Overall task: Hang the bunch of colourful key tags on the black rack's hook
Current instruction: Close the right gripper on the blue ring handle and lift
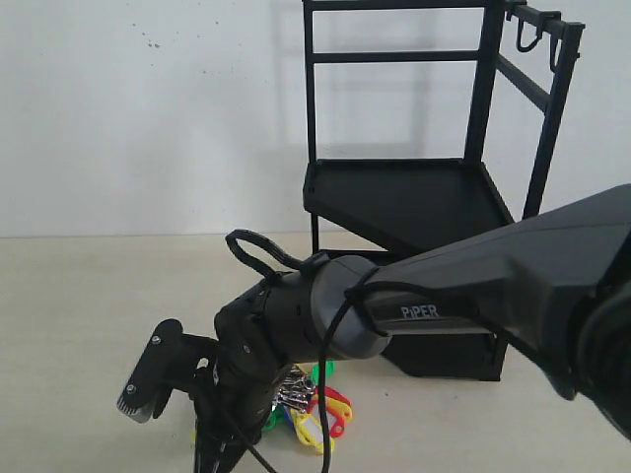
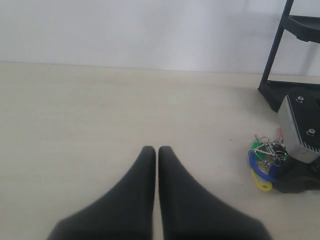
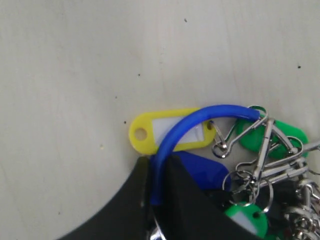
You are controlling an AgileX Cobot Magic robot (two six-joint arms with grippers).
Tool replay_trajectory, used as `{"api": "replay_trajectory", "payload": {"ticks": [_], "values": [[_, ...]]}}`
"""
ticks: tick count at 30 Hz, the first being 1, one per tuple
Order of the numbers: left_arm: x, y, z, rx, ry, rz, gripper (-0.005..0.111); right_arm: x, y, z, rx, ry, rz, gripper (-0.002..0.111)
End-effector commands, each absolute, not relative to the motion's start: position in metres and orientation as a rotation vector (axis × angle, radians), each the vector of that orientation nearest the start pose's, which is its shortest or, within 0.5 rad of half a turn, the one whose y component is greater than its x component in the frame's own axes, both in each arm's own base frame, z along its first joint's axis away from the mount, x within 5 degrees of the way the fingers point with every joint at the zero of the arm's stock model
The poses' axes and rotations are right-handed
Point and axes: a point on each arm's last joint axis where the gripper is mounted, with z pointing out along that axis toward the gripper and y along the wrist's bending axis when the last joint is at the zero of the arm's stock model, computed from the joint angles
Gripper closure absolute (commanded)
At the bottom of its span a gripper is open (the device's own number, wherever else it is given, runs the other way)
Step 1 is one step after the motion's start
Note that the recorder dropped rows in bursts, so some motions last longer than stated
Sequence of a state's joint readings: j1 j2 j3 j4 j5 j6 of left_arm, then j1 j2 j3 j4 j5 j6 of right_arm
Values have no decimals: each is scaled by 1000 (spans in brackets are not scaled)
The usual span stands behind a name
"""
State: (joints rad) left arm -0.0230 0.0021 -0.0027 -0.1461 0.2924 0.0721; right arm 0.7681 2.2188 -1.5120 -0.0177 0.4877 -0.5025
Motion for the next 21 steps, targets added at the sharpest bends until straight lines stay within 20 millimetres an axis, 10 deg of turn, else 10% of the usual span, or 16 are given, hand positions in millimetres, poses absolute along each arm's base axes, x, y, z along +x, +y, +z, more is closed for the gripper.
{"api": "replay_trajectory", "payload": {"ticks": [1,21], "values": [[54,-5,187,-5,1775,-94,102,330,314,121,-1584,2186,66,108],[54,-5,187,-5,1775,-94,102,317,308,209,-1275,2133,225,108]]}}
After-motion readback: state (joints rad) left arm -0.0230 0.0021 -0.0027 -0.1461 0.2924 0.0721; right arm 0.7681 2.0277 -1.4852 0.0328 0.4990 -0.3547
